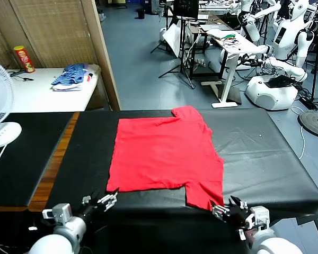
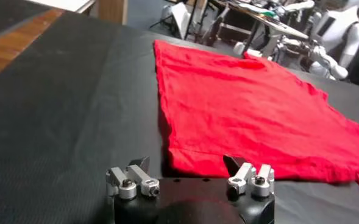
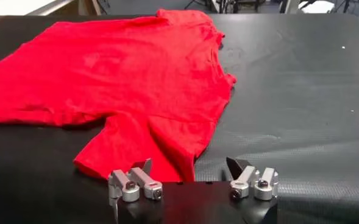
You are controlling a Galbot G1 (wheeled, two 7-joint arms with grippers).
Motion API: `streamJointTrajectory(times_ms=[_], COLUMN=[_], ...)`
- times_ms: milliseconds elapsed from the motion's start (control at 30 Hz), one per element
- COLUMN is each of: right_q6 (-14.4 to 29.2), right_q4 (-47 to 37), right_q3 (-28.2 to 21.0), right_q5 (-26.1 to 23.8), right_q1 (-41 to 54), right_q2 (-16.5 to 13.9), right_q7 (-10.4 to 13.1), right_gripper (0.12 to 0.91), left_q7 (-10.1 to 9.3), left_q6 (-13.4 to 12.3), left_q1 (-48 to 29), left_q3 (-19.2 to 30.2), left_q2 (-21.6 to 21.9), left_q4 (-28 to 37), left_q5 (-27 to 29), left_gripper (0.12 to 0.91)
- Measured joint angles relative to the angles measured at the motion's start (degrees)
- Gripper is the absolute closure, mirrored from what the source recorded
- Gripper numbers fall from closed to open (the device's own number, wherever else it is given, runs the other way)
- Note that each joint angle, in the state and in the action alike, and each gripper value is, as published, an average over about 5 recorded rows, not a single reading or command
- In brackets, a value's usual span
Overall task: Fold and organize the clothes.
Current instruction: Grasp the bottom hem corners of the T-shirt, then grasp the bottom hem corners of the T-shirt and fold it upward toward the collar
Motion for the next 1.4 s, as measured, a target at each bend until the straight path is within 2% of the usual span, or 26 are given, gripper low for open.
streamJointTrajectory(times_ms=[67, 167, 233, 333, 500, 633, 700, 833, 967, 1033, 1200, 1400], right_q6=[0.0, 0.0, 0.1, 0.4, 1.2, 0.0, -1.0, -1.3, 1.7, 4.4, 11.1, 16.9], right_q4=[-0.2, -0.6, -0.8, -1.2, -1.1, 0.2, 1.3, 3.8, 4.8, 4.1, -1.0, -9.5], right_q3=[-0.1, -0.6, -0.9, -1.5, -2.0, -1.6, -1.2, 0.0, 1.4, 2.1, 2.0, -1.3], right_q5=[0.0, -0.1, -0.5, -1.5, -2.0, -2.0, -2.0, -1.8, -1.1, -0.1, 0.9, 0.4], right_q1=[0.1, 0.2, 0.3, 0.3, -0.3, -1.2, -1.8, -3.3, -3.4, -2.6, 2.0, 11.5], right_q2=[0.2, 0.6, 0.8, 1.4, 2.1, 2.4, 2.6, 2.8, 2.5, 2.1, 0.7, -0.5], right_q7=[0.2, 0.6, 0.6, 0.7, 0.8, 1.8, 2.3, 2.4, 0.8, -0.4, -3.2, -3.9], right_gripper=[0.278, 0.394, 0.503, 0.653, 0.876, 0.902, 0.903, 0.903, 0.903, 0.903, 0.903, 0.903], left_q7=[-0.24, -0.99, -1.27, -1.28, -1.00, -0.76, -0.83, -1.32, -1.94, -1.69, 0.40, 0.59], left_q6=[0.0, 0.0, -0.1, -0.2, -0.3, -0.6, -0.7, -0.8, -1.2, -2.2, -6.4, -9.3], left_q1=[-0.1, -0.5, -0.8, -1.0, -1.0, -0.2, 0.4, 2.4, 4.9, 5.5, 4.2, -1.2], left_q3=[0.0, 0.2, 0.3, 0.4, 0.3, 0.3, 0.3, -0.1, -1.0, -1.4, -0.7, 1.3], left_q2=[-0.2, -0.8, -1.1, -1.3, -1.3, -1.2, -1.3, -1.6, -1.2, -1.1, -2.1, -5.1], left_q4=[0.1, 0.6, 1.1, 1.7, 2.5, 2.3, 1.8, -0.2, -3.0, -4.2, -4.8, -1.8], left_q5=[-0.5, -1.9, -2.5, -2.4, -2.0, -1.3, -1.0, -0.6, -1.1, -0.9, 2.5, 6.1], left_gripper=[0.232, 0.232, 0.249, 0.376, 0.640, 0.862, 0.901, 0.905, 0.905, 0.905, 0.905, 0.905])
